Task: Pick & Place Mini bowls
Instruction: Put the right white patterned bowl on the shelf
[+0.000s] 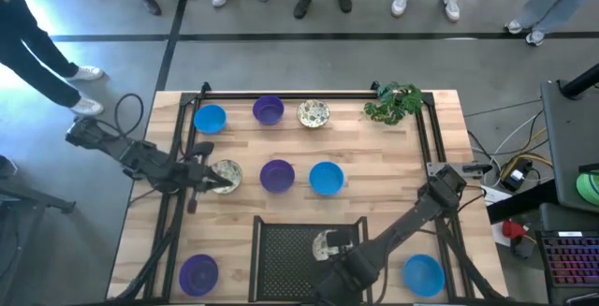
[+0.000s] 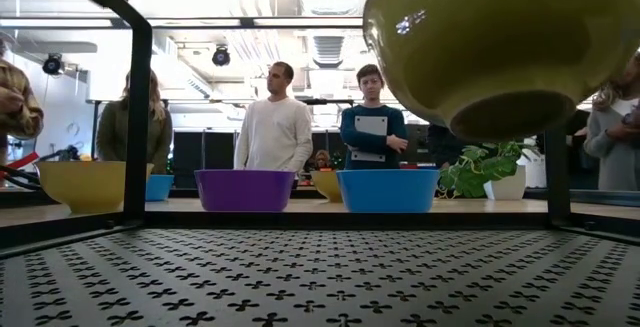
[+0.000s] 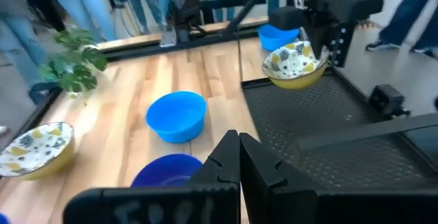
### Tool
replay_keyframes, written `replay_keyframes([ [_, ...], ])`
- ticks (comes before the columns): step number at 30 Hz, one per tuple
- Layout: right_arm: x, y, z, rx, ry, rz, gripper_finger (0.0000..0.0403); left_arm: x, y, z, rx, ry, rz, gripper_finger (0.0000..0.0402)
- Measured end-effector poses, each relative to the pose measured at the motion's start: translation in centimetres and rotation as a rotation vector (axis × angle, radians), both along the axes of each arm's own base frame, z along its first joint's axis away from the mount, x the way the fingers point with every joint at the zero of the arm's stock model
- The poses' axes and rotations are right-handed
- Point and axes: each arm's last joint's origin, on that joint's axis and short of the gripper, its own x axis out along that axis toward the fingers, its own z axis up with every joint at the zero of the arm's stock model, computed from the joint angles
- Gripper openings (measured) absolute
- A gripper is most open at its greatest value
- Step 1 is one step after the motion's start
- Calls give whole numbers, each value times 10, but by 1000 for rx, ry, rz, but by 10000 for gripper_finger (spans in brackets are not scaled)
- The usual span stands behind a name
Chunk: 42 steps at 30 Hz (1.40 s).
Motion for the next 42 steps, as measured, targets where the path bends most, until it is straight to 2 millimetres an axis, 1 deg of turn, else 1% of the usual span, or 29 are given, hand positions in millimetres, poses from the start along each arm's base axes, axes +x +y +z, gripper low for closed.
replay_keyframes([
  [7, -1, 6, -11, 20, -13, -37, 12, 22, -14, 23, -12, 106, -82, 0],
  [10, -1, 9, -17, 32, -26, -40, 12, 29, -17, 26, 19, 163, -86, 0],
  [12, -2, 9, -18, 26, -25, -39, 12, 34, -19, 32, 27, 159, -89, 0],
  [16, -2, 11, -18, 34, -36, -54, 12, 40, -22, 30, 46, 192, -91, 0],
  [20, -1, 15, -21, 56, -54, -50, 12, 42, -23, 34, 42, 181, -90, 0],
  [23, -3, 18, -25, 58, -56, -45, 12, 42, -24, 33, 45, 189, -90, 0],
  [29, -9, 23, -31, 65, -42, -76, 12, 42, -23, 35, 54, 178, -97, 0],
  [38, -13, 33, -34, 119, -42, -128, 12, 42, -23, 35, 56, 178, -96, 0],
  [42, -14, 35, -39, 131, -48, -139, 12, 42, -23, 35, 57, 178, -97, 0],
])
